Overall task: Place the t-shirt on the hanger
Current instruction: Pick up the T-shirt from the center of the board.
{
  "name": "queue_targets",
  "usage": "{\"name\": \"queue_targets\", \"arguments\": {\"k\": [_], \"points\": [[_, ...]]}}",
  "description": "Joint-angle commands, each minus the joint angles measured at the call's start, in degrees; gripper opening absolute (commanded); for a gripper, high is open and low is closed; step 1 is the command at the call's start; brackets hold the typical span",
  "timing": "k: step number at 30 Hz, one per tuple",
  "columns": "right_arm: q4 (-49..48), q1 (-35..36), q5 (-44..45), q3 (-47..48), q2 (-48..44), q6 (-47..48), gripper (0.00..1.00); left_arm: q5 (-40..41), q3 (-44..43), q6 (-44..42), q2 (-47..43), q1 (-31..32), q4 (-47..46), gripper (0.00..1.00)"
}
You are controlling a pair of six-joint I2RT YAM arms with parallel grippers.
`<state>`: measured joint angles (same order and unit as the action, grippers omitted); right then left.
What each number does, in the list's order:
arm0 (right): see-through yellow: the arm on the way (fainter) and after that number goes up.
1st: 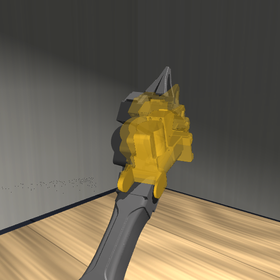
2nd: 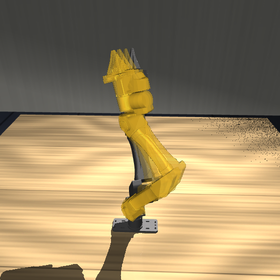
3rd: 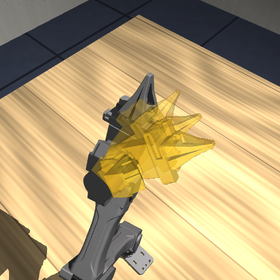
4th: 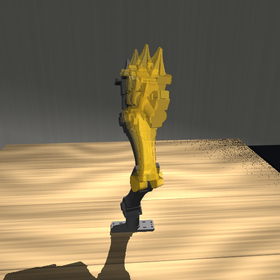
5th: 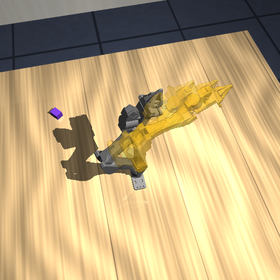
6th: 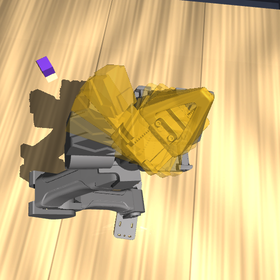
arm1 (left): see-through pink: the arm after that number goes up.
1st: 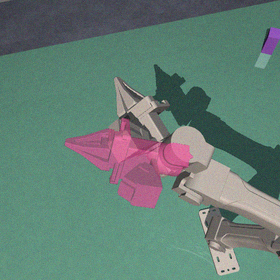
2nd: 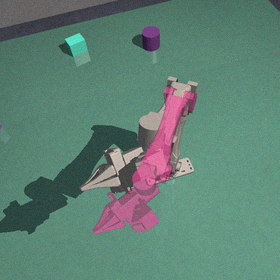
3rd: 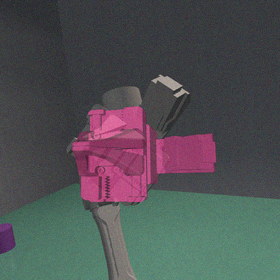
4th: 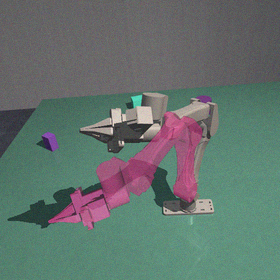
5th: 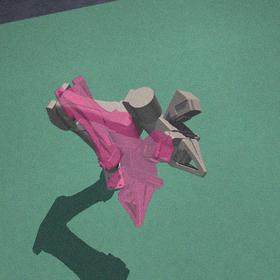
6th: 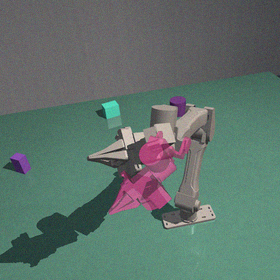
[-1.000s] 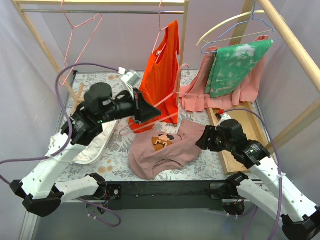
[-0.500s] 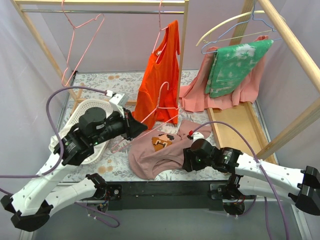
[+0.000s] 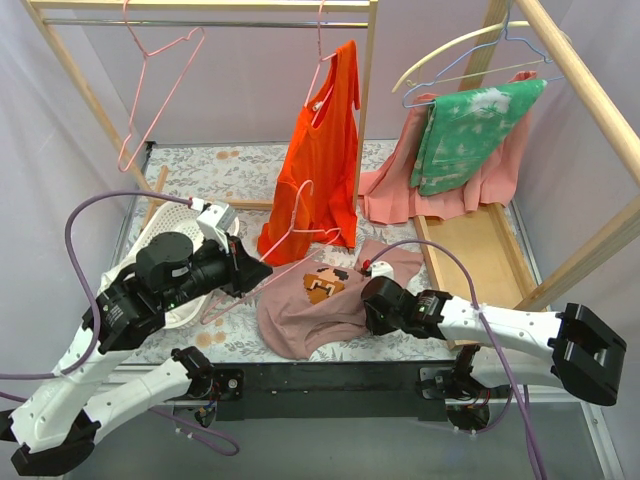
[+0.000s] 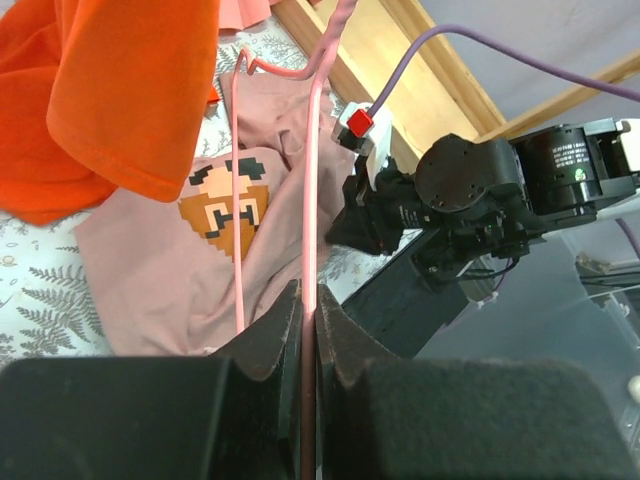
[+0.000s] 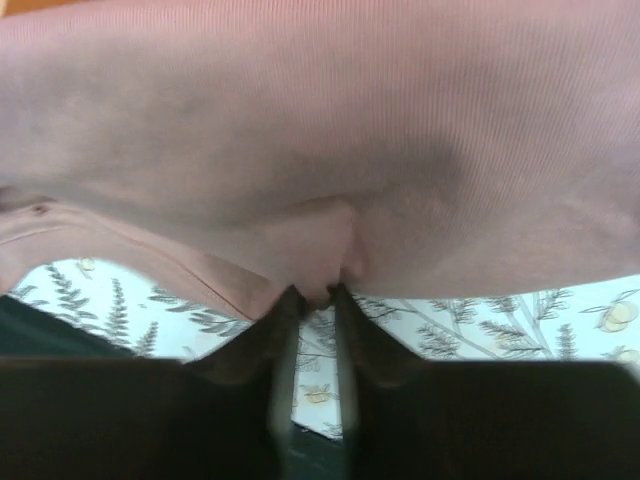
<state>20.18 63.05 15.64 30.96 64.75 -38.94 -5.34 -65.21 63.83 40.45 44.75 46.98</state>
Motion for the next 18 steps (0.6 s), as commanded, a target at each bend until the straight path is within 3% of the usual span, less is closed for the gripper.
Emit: {"name": "queue_targets", "arguments": {"k": [1, 2, 3, 10, 16, 18], "points": [[1.2, -2.0, 4.5, 4.6, 0.5, -0.3, 0.12, -0.1, -2.1, -3.4, -2.6, 0.1, 1.8, 0.00], [2.1, -2.5, 4.6, 6.5, 0.6, 0.0, 0.04, -0.8, -1.9, -4.1, -2.8, 0.1, 1.8, 0.00], [3.6, -3.2, 4.6, 7.4, 0.6, 0.3, 0.02, -1.9, -1.8, -5.9, -3.2, 0.0, 1.8, 0.00], [6.8, -12.1, -1.7, 14.6, 2.2, 4.9, 0.07, -12.4, 1.1, -12.6, -4.3, 0.0, 0.6, 0.00], [8.9, -14.7, -7.4, 16.2, 5.5, 7.8, 0.30, -12.1, 0.4, -14.9, -1.6, 0.1, 3.4, 0.00], [7.9, -14.6, -8.1, 15.1, 4.9, 7.6, 0.33, -12.6, 0.2, -15.1, -0.9, 0.0, 3.4, 0.00]]}}
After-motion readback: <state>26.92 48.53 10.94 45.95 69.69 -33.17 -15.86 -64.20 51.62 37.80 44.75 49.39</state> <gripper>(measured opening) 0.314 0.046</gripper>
